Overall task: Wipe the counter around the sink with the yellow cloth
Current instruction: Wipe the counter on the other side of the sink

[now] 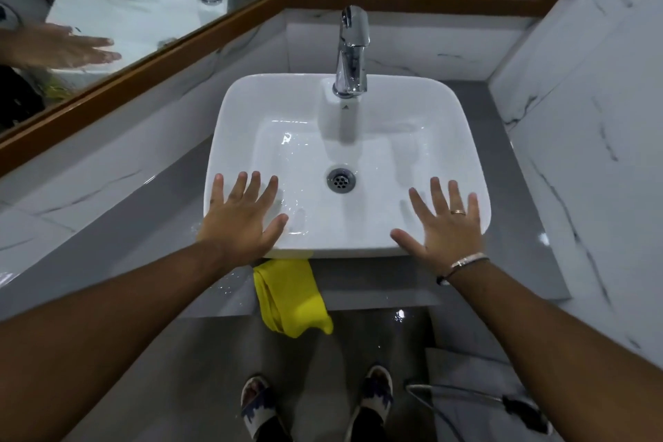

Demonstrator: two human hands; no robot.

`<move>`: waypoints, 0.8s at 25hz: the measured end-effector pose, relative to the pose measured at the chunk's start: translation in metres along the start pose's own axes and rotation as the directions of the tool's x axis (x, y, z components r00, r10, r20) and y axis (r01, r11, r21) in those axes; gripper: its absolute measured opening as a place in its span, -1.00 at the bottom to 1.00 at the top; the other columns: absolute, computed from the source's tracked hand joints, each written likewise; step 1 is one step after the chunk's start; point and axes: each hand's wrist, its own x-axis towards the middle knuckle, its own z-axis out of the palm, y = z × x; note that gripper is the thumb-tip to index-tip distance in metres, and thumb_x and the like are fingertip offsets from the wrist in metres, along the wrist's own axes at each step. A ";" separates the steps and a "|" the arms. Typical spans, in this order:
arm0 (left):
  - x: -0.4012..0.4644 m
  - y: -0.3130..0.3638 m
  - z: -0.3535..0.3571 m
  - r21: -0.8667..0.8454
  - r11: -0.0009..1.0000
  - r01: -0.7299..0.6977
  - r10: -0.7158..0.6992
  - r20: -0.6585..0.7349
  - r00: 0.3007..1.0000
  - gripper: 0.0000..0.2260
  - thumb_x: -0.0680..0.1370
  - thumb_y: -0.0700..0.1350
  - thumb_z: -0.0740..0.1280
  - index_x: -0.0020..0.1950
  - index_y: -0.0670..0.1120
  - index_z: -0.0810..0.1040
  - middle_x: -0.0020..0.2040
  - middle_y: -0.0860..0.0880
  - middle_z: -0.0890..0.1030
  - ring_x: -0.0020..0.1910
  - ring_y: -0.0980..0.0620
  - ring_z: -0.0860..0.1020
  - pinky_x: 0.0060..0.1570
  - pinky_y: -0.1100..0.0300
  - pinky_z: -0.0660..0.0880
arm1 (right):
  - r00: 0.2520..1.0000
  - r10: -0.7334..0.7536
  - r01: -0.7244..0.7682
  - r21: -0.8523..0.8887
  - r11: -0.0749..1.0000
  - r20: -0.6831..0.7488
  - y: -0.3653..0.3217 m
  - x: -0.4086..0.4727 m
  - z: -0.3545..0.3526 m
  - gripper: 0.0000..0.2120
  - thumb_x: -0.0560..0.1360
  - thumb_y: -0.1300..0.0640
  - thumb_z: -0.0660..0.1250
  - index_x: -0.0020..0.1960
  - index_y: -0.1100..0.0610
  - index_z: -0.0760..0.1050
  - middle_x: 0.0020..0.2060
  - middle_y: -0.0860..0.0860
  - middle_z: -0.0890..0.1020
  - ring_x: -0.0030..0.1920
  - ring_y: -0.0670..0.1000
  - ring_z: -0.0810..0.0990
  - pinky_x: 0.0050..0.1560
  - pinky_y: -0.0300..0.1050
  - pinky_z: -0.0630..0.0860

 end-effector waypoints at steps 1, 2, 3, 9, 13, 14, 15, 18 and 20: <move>-0.001 -0.001 0.000 0.005 1.000 0.001 -0.001 -0.001 1.000 -0.34 0.54 0.31 -0.16 0.56 -0.01 0.05 0.56 -0.18 0.17 0.54 -0.21 0.08 0.46 -0.30 -0.18 | 1.000 -0.017 0.017 -0.035 0.999 0.023 -0.002 0.003 0.002 -0.11 0.32 -0.52 -0.36 0.51 -0.08 -0.01 0.54 0.14 -0.03 0.52 0.25 -0.10 0.47 0.31 -0.13; 0.000 0.000 -0.001 0.005 1.000 0.000 0.000 -0.006 1.000 -0.34 0.54 0.31 -0.16 0.56 -0.01 0.06 0.55 -0.18 0.18 0.54 -0.21 0.09 0.46 -0.31 -0.17 | 0.999 -0.025 0.026 -0.048 0.998 0.036 -0.004 0.003 0.002 -0.13 0.33 -0.50 -0.38 0.50 -0.09 -0.01 0.54 0.13 -0.05 0.52 0.24 -0.12 0.47 0.31 -0.15; -0.001 0.000 -0.003 -0.003 1.000 0.004 -0.004 -0.019 1.000 -0.34 0.54 0.31 -0.16 0.56 -0.01 0.07 0.55 -0.19 0.18 0.54 -0.22 0.10 0.45 -0.32 -0.17 | 0.999 -0.024 0.026 -0.043 0.999 0.041 -0.008 0.002 0.000 -0.15 0.34 -0.49 -0.38 0.50 -0.10 -0.02 0.54 0.13 -0.06 0.52 0.23 -0.14 0.46 0.32 -0.18; -0.089 -0.006 0.022 -0.134 0.946 0.296 -0.314 -0.142 0.939 -0.29 0.55 0.25 0.03 0.55 -0.17 0.06 0.56 -0.26 0.10 0.53 -0.27 0.06 0.44 -0.25 -0.10 | 0.976 -0.215 0.207 0.167 0.964 0.032 -0.141 0.010 -0.008 -0.22 0.39 -0.46 -0.24 0.50 -0.10 0.01 0.55 0.10 -0.05 0.52 0.18 -0.14 0.44 0.33 -0.23; -0.168 0.000 0.079 -0.148 0.905 0.400 -0.389 0.098 0.916 -0.24 0.44 0.10 0.38 0.47 -0.30 0.23 0.48 -0.34 0.24 0.43 -0.37 0.27 0.39 -0.27 0.18 | 0.962 -0.269 0.250 0.239 0.938 0.052 -0.208 0.023 -0.012 -0.30 0.46 -0.39 -0.16 0.50 -0.07 0.03 0.54 0.10 -0.02 0.52 0.17 -0.10 0.46 0.30 -0.18; -0.170 0.012 0.088 -0.187 0.915 0.357 -0.336 0.131 0.933 -0.31 0.43 0.04 0.38 0.45 -0.29 0.29 0.47 -0.30 0.25 0.40 -0.36 0.33 0.40 -0.23 0.18 | 0.963 -0.260 0.239 0.240 0.941 0.063 -0.209 0.025 -0.010 -0.31 0.46 -0.38 -0.16 0.50 -0.07 0.03 0.54 0.11 -0.01 0.52 0.18 -0.09 0.46 0.30 -0.16; -0.167 0.029 0.092 -0.232 0.932 0.280 -0.255 0.133 0.958 -0.40 0.44 -0.01 0.32 0.41 -0.26 0.36 0.45 -0.25 0.28 0.37 -0.34 0.39 0.41 -0.19 0.19 | 0.967 -0.249 0.229 0.234 0.945 0.061 -0.207 0.025 -0.009 -0.31 0.46 -0.38 -0.17 0.50 -0.07 0.02 0.54 0.11 -0.01 0.52 0.18 -0.09 0.46 0.31 -0.15; -0.128 0.084 0.090 -0.345 0.934 0.097 -0.039 0.171 0.984 -0.52 0.44 -0.01 0.19 0.31 -0.19 0.47 0.32 -0.22 0.52 0.23 -0.26 0.53 0.24 -0.09 0.46 | 0.968 -0.240 0.221 0.204 0.954 0.075 -0.205 0.026 -0.007 -0.28 0.43 -0.39 -0.25 0.50 -0.08 -0.01 0.54 0.11 -0.01 0.52 0.18 -0.09 0.47 0.30 -0.12; -0.110 0.093 0.091 -0.385 0.920 0.065 0.043 0.266 0.963 -0.56 0.47 0.05 0.22 0.27 -0.14 0.48 0.21 -0.22 0.56 0.16 -0.25 0.53 0.14 -0.05 0.51 | 0.964 -0.246 0.219 0.220 0.951 0.103 -0.206 0.026 -0.008 -0.27 0.43 -0.40 -0.26 0.50 -0.08 -0.02 0.54 0.10 -0.01 0.52 0.17 -0.09 0.47 0.28 -0.11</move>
